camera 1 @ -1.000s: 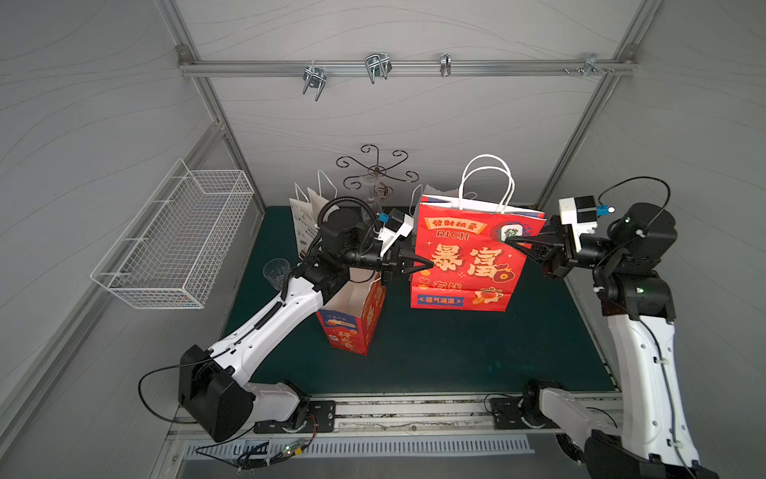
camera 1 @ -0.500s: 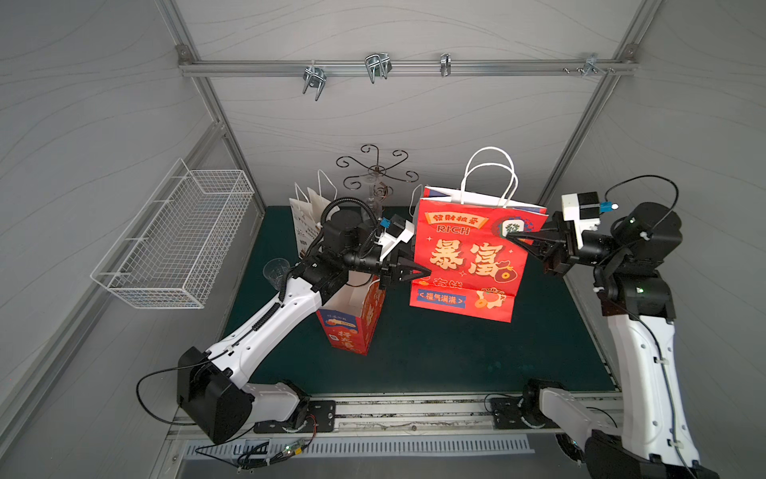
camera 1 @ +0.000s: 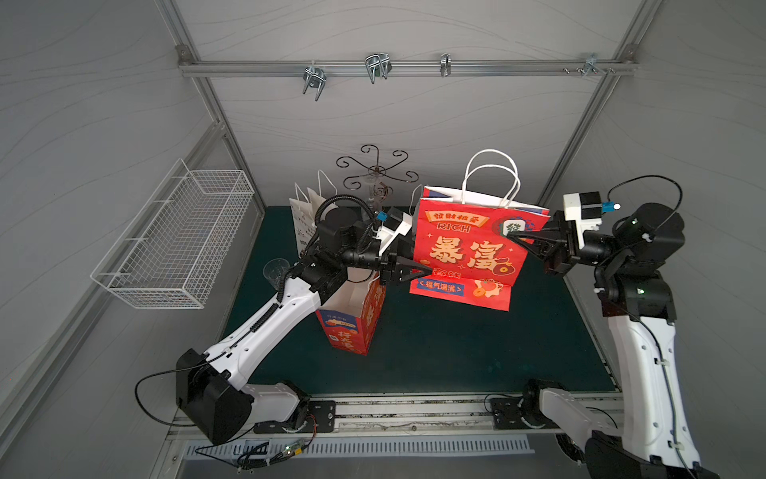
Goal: Put away the paper bag
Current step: Press the paper bag at the center of the board.
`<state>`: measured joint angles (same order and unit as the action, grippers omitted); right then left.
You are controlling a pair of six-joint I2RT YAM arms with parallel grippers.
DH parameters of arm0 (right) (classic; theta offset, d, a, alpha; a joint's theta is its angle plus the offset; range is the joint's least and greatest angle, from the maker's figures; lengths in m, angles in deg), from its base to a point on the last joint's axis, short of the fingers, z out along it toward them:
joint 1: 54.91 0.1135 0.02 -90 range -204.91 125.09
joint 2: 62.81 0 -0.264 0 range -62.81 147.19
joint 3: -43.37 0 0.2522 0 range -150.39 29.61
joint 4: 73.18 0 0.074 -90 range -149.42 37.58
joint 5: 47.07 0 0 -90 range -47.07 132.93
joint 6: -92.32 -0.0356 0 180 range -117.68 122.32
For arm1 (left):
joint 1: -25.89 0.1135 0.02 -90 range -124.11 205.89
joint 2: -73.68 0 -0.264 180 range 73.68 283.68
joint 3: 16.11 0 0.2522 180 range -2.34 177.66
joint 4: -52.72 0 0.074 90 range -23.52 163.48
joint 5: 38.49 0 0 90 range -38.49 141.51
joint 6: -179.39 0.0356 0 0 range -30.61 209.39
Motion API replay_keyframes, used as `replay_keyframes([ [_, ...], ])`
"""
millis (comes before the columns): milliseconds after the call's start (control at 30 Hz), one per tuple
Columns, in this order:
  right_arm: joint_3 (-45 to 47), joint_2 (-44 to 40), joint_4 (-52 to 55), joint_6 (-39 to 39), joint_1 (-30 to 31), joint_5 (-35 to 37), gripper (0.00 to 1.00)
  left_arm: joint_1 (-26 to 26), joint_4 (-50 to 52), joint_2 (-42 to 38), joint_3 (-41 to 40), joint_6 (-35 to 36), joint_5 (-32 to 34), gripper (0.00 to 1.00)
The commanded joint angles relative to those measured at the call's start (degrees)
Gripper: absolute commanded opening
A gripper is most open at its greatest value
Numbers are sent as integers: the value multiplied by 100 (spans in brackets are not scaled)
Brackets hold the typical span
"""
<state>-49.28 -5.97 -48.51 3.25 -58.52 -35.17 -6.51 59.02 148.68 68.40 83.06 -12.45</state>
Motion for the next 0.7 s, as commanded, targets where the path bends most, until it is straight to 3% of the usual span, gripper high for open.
replay_keyframes([
  [0, -192, -25, 397, 297, 52, 55, 0, -1, -1218, 19, 371, -726, 185, 56],
  [67, -148, -30, 546, 382, 72, 50, 0, 6, -1477, 86, 437, -899, 267, 51],
  [300, 21, -61, 630, 443, 107, 45, 0, 6, -1619, 234, 528, -1113, 116, 3],
  [467, 0, -55, 807, 515, 107, 30, 0, -1, -1870, 288, 546, -1260, 94, 0],
  [500, -30, -57, 815, 478, 99, 59, 3, 3, -1873, 298, 545, -1276, 112, 0],
  [533, -71, -59, 775, 364, 83, 141, 23, -2, -1855, 300, 542, -1279, 129, 0],
  [567, -100, -72, 679, 226, 76, 195, 34, 1, -1818, 304, 530, -1253, 136, 0],
  [667, -259, -63, 482, 28, 41, 231, 40, -7, -1750, 331, 462, -1202, 159, 0],
])
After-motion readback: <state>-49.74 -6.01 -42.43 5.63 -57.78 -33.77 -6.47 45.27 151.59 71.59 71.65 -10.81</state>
